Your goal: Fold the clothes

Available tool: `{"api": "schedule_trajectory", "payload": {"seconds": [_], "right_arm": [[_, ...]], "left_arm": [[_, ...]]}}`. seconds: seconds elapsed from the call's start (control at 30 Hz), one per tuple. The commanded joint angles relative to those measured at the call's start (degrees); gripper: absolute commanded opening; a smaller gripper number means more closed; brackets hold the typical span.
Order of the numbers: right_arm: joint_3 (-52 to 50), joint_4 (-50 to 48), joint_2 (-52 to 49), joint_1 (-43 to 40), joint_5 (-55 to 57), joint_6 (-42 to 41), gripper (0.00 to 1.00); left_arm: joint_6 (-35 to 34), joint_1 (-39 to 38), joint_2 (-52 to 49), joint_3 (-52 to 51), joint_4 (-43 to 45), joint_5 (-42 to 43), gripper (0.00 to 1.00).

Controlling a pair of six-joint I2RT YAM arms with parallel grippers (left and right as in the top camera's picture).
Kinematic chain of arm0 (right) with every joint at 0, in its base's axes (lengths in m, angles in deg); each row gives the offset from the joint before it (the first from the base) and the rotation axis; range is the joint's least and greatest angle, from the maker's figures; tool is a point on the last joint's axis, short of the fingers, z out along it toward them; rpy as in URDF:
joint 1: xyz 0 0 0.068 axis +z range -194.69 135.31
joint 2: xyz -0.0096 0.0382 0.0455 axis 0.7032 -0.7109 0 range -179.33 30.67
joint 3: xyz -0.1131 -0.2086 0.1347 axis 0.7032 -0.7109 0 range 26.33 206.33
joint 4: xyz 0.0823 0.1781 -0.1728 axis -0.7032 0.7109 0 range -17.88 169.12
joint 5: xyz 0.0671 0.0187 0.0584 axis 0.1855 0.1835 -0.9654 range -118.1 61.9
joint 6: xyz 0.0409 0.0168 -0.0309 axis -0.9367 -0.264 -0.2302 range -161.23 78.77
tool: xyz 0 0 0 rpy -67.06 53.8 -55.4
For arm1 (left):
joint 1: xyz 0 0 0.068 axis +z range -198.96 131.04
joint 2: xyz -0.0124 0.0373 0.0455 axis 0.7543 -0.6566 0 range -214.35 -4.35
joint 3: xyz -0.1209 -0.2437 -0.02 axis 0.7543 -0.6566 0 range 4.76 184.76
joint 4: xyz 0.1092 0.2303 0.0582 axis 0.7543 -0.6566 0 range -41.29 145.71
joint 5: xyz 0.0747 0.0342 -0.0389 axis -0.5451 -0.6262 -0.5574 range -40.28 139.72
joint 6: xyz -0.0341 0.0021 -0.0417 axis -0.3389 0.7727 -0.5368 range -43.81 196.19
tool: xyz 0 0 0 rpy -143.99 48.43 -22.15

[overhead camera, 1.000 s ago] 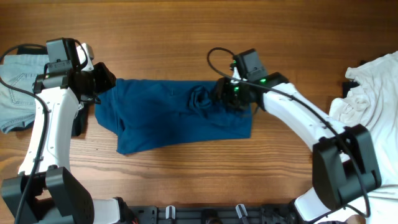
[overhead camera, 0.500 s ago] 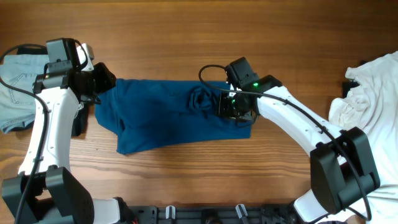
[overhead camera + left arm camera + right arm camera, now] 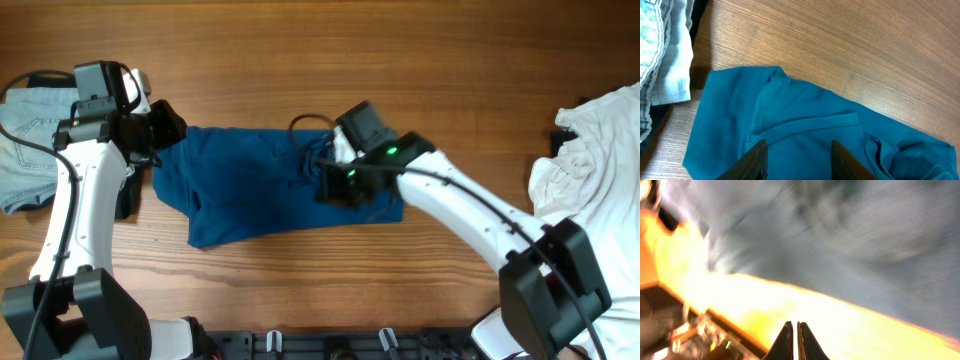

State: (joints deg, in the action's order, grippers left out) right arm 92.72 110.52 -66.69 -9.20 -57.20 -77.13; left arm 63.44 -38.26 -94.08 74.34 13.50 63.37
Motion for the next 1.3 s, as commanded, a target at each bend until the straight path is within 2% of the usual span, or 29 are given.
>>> {"api": "schedule_trajectory", "payload": {"seconds": [0.0, 0.1, 0.13, 0.17, 0.23, 0.27, 0.37, 0.43, 0.57, 0.77, 0.8, 0.83, 0.9, 0.97, 1.03, 1.13, 1.2, 1.27], "right_arm": [[1.5, -0.9, 1.2, 5.7, -4.4, -0.3, 0.04], [1.5, 0.3, 1.2, 7.5, 0.6, -0.5, 0.04], [1.5, 1.8, 1.2, 6.4, 7.7, -2.1, 0.25], [1.5, 2.4, 1.2, 5.1, 12.2, -2.0, 0.37], [1.6, 2.4, 1.2, 2.2, 20.0, -0.4, 0.45], [1.6, 2.5, 1.2, 1.1, 23.0, 1.3, 0.45], [1.5, 2.8, 1.1, -1.7, 30.2, 9.6, 0.54], [1.5, 2.8, 0.7, -2.0, 31.3, 12.2, 0.56], [1.5, 2.5, -2.4, -2.0, 33.8, 12.4, 0.57], [1.5, 3.1, -3.5, -1.5, 31.7, 13.9, 0.49], [1.5, 3.1, -3.5, -1.2, 31.7, 14.7, 0.50], [1.5, 3.1, -3.5, -0.7, 31.7, 15.6, 0.56], [1.5, 4.2, -3.5, 0.7, 32.5, 19.8, 0.63], [1.5, 4.5, -3.6, 1.8, 36.1, 21.0, 0.64], [1.5, 3.5, -3.6, 2.3, 38.8, 20.7, 0.61], [1.5, 0.8, -4.1, 2.3, 39.1, 20.6, 0.41], [1.5, 0.4, -4.7, 2.3, 41.3, 18.9, 0.17], [1.6, 1.1, -4.6, 2.3, 40.8, 18.7, 0.04]], "left_arm": [[0.5, -0.1, 0.7, 0.0, 0.5, 0.9, 0.41], [0.5, -0.1, 0.7, 0.0, 0.6, 0.9, 0.41], [0.5, -0.1, 0.7, 0.0, 0.6, 0.9, 0.41], [0.5, -0.1, 0.7, 0.0, 0.6, 0.9, 0.42], [0.5, -0.1, 0.7, 0.0, 0.6, 0.9, 0.43], [0.5, -0.1, 0.7, 0.0, 0.7, 0.9, 0.43], [0.5, -0.1, 0.7, 0.0, 1.3, 0.9, 0.45], [0.5, -0.1, 0.7, 0.0, 1.3, 0.9, 0.45], [0.5, -0.1, 0.7, 0.0, 1.2, 0.9, 0.45], [0.5, -0.1, 0.7, 0.0, 1.2, 0.9, 0.45], [0.5, -0.1, 0.7, 0.0, 1.3, 0.9, 0.45], [0.5, -0.1, 0.7, 0.0, 1.3, 0.9, 0.45], [0.5, -0.1, 0.7, 0.0, 1.2, 0.9, 0.45], [0.5, -0.1, 0.7, 0.0, 1.2, 0.9, 0.45], [0.5, -0.1, 0.7, 0.0, 1.2, 0.9, 0.45], [0.5, -0.1, 0.7, 0.0, 1.2, 0.9, 0.45], [0.5, -0.1, 0.7, 0.0, 1.2, 0.9, 0.45], [0.5, -0.1, 0.7, 0.0, 1.2, 0.9, 0.45]]}}
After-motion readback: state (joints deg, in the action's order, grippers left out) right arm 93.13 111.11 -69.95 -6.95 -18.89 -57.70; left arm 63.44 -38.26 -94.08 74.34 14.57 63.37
